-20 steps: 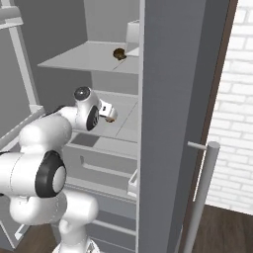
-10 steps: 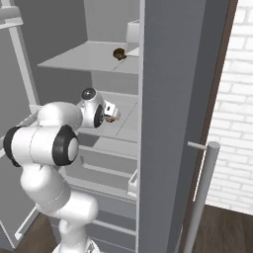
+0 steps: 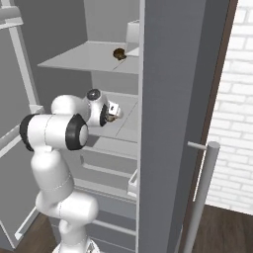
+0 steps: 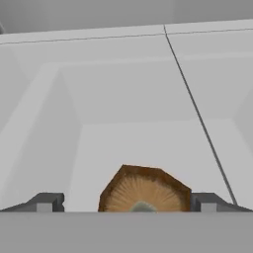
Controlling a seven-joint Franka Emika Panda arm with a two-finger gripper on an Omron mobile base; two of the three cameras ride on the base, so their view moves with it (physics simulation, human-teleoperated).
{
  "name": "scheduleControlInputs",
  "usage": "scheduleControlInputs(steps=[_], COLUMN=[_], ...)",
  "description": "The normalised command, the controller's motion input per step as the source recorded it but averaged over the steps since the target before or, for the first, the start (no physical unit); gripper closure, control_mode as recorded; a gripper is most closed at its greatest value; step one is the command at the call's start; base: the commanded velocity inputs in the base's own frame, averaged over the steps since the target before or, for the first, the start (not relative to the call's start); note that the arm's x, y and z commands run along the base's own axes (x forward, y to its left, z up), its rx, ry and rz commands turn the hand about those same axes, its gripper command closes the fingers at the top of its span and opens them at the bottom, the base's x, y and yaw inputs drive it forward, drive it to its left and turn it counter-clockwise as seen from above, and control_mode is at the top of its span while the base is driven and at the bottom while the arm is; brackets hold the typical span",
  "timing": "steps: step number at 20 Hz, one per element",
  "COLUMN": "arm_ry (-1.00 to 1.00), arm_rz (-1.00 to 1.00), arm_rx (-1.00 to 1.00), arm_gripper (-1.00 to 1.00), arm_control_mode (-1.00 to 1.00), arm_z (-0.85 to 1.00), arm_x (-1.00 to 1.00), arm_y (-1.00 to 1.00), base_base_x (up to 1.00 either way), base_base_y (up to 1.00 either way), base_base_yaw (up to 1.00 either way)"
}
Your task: Place one mushroom and one chicken drumstick in each tupperware on the nearby counter, to pack two identical lunches.
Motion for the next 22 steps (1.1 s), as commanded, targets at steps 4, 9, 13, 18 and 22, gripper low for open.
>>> scheduleControlInputs(steps=[4, 9, 13, 18, 22], arm_ry=[0.02, 0.01, 0.0, 0.0, -0.08], arm_rz=[0.0, 0.0, 0.0, 0.0, 0.0], arm_rx=[0.0, 0.0, -0.02, -0.09, 0.0], arm_gripper=[-1.0, -1.0, -1.0, 1.0, 1.0], arm_control_mode=[-1.0, -1.0, -1.0, -1.0, -1.0], arm_z=[-0.16, -0.18, -0.39, -0.68, -0.08], arm_x=[0.34, 0.05, 0.11, 0.0, 0.0], arm_y=[-0.01, -0.06, 0.0, -0.07, 0.0], base_base_x=[0.0, 0.0, 0.0, 0.0, 0.0], base_base_y=[0.0, 0.0, 0.0, 0.0, 0.0], base_base_yaw=[0.0, 0.0, 0.0, 0.0, 0.0])
